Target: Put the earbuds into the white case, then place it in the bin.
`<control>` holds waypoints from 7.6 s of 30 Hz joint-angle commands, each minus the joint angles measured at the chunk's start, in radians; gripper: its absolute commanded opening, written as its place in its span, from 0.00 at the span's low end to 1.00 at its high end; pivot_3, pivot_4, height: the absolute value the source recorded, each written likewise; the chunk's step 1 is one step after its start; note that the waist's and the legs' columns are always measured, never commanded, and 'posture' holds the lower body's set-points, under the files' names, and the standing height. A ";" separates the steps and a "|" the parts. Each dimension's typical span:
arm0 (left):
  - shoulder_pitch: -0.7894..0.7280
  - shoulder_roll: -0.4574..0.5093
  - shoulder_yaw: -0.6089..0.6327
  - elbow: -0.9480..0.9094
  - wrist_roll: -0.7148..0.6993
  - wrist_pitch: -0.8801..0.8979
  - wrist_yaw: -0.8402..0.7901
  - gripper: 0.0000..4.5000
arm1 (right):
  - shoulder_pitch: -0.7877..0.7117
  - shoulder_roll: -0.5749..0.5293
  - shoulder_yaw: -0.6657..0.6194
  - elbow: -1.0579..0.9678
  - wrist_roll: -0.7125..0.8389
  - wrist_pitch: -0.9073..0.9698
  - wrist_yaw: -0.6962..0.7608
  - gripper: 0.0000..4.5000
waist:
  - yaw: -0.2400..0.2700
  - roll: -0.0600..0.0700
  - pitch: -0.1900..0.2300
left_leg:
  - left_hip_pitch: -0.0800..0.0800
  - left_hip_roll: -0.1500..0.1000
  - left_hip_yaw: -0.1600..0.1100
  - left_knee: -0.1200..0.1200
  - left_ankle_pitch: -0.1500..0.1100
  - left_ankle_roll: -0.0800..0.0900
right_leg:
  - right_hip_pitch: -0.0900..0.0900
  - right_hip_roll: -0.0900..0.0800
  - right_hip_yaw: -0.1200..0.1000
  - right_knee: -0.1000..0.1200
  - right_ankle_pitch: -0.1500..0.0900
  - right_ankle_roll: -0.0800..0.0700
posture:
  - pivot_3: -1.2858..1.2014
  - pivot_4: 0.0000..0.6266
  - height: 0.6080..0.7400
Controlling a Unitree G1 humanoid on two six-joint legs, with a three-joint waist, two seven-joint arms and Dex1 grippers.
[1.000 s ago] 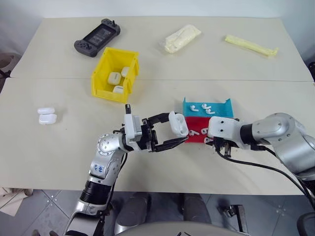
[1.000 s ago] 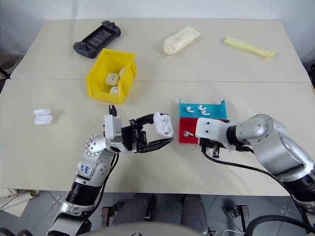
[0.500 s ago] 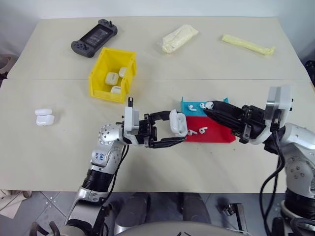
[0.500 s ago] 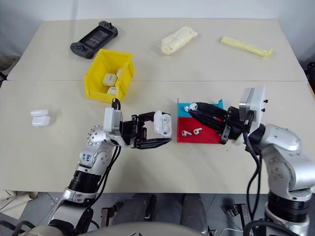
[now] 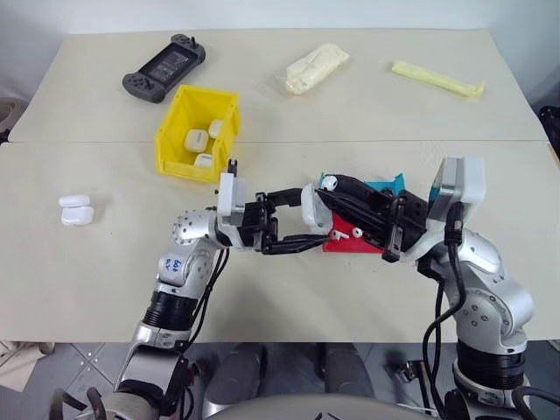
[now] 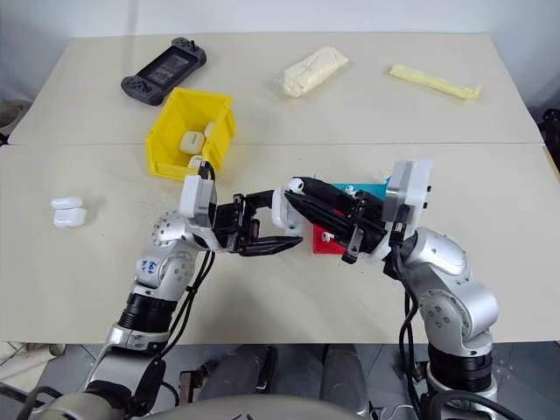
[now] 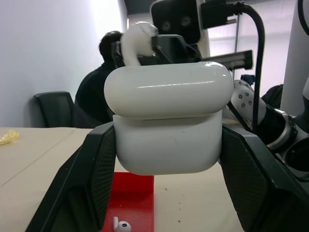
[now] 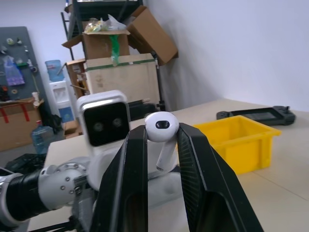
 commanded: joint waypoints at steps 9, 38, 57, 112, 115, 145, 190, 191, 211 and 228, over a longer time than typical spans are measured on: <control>-0.002 -0.016 0.010 -0.060 -0.027 0.025 0.018 0.62 | -0.011 -0.007 0.046 0.034 -0.011 -0.046 -0.012 0.11 | 0.000 0.000 0.000 | 0.000 0.000 0.000 0.000 0.000 0.000 | 0.000 0.000 0.000 0.000 0.000 0.000 | 0.52 0.24 1.00; -0.016 -0.057 0.022 -0.044 -0.004 -0.028 0.040 0.62 | -0.016 -0.116 -0.013 0.127 0.068 -0.006 0.043 1.00 | 0.001 0.000 0.000 | 0.000 0.000 0.000 0.000 0.000 0.000 | 0.000 0.000 0.000 -0.001 0.000 0.000 | 0.52 0.24 1.00; 0.102 0.048 0.068 -0.051 -0.001 -0.078 0.002 0.62 | 0.389 -0.441 -0.430 0.500 -0.261 -0.516 0.338 1.00 | 0.004 0.000 0.000 | 0.001 0.000 0.003 0.000 -0.001 0.002 | 0.001 0.000 0.001 -0.004 0.000 0.000 | 0.52 0.24 1.00; 0.162 0.045 -0.025 -0.301 0.015 0.022 0.187 0.62 | -0.588 -0.519 0.567 0.631 -0.946 -0.504 0.675 0.41 | 0.001 0.001 0.000 | -0.002 0.000 0.003 0.000 -0.001 0.002 | -0.001 -0.001 0.000 -0.005 0.001 0.001 | 0.52 0.24 1.00; 0.162 0.045 -0.021 -0.289 0.015 0.014 0.187 0.62 | -0.595 -0.510 0.569 0.653 -0.962 -0.529 0.672 0.41 | 0.000 0.001 0.000 | -0.002 0.000 0.003 0.000 -0.001 0.002 | -0.001 -0.001 0.000 -0.005 0.001 0.001 | 0.52 0.24 1.00; 0.193 0.060 0.001 -0.210 0.009 -0.069 0.110 0.62 | -0.446 -0.557 0.333 0.539 -0.733 -0.335 0.674 0.13 | 0.005 0.001 0.000 | -0.002 0.000 0.002 0.000 -0.001 0.002 | -0.001 -0.001 -0.001 -0.004 0.001 0.001 | 0.52 0.24 1.00; 0.038 0.028 0.013 -0.131 -0.062 0.074 0.014 0.62 | -0.024 -0.040 -0.032 0.003 0.351 0.170 -0.116 0.13 | 0.000 0.001 0.000 | -0.001 0.000 0.002 0.001 -0.001 0.002 | 0.000 0.000 0.000 -0.002 0.002 0.001 | 0.52 0.24 1.00; 0.038 0.026 0.013 -0.133 -0.063 0.075 0.016 0.62 | -0.022 -0.039 -0.029 0.009 0.347 0.166 -0.113 0.13 | 0.000 0.001 0.000 | -0.001 0.000 0.002 0.001 -0.001 0.002 | 0.000 0.000 0.000 -0.002 0.002 0.001 | 0.52 0.24 1.00; 0.038 0.025 0.020 -0.174 -0.075 0.104 0.039 0.62 | 0.002 -0.049 0.019 0.088 0.217 0.086 -0.029 0.13 | 0.000 0.001 0.000 | -0.001 0.000 0.002 0.001 -0.001 0.002 | 0.000 0.000 0.000 -0.002 0.002 0.001 | 0.52 0.24 1.00; 0.025 0.012 0.044 -0.169 -0.082 0.113 0.069 0.62 | 0.018 -0.113 0.065 0.101 0.071 -0.025 0.079 0.13 | 0.000 0.001 0.000 | -0.001 0.000 0.002 0.001 -0.001 0.002 | 0.000 0.000 0.000 -0.002 0.002 0.001 | 0.52 0.24 1.00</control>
